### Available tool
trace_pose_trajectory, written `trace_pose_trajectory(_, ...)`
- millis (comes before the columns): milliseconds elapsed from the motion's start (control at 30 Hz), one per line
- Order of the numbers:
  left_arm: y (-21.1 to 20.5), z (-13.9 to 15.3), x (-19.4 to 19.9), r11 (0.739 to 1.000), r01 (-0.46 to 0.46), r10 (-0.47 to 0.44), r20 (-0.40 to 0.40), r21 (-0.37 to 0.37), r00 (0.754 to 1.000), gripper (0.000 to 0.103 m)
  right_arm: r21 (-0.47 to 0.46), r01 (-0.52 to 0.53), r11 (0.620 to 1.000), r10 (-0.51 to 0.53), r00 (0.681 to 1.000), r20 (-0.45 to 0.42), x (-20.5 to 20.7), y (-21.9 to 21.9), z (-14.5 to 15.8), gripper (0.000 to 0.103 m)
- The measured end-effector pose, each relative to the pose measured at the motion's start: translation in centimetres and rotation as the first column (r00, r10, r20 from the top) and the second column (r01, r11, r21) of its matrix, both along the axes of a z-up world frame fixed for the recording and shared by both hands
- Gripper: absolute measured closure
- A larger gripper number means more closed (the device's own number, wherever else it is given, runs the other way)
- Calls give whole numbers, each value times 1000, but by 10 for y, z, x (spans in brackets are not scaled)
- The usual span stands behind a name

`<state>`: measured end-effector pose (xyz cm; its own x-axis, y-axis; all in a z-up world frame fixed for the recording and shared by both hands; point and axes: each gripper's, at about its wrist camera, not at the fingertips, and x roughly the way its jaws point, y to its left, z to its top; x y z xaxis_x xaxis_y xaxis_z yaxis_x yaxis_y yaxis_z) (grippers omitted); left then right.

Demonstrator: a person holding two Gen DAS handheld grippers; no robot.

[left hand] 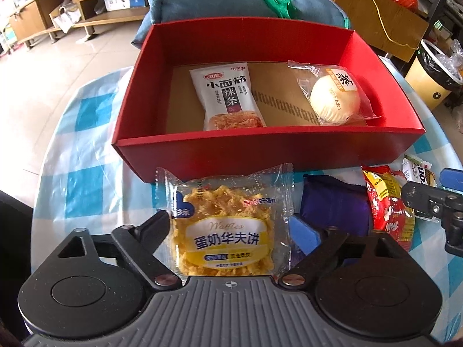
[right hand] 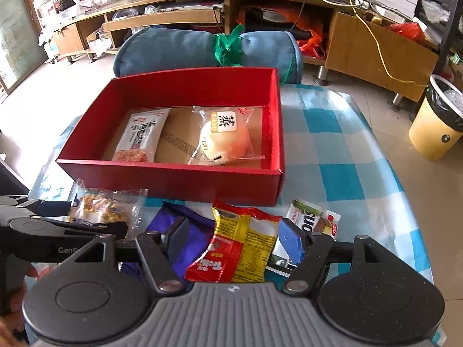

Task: Organize snacks
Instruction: 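Grasp the yellow waffle pack with the left gripper while the right gripper moves toward the snacks, then grasp the red-yellow Trolli bag with the right gripper while the left gripper holds the waffle pack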

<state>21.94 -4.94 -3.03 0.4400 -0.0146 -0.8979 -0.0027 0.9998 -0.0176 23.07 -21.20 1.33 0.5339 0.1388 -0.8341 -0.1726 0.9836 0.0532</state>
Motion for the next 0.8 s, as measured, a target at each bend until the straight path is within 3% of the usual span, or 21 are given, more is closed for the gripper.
trace_pose_trajectory(233, -10, -7, 1, 999, -3, 4, -13, 53, 1000, 3, 2, -1, 1000, 1, 1000, -11, -1, -3, -3, 40)
trace_pose_trajectory(567, -3, -14, 0, 998, -63, 64, -47, 25, 997, 3, 1, -2, 1000, 2, 1000, -30, 3, -4, -8, 40)
trace_pose_trajectory(800, 1, -12, -2, 997, -71, 71, -53, 0, 996, 16, 20, 35, 999, -34, 999, -31, 5, -15, -5, 40)
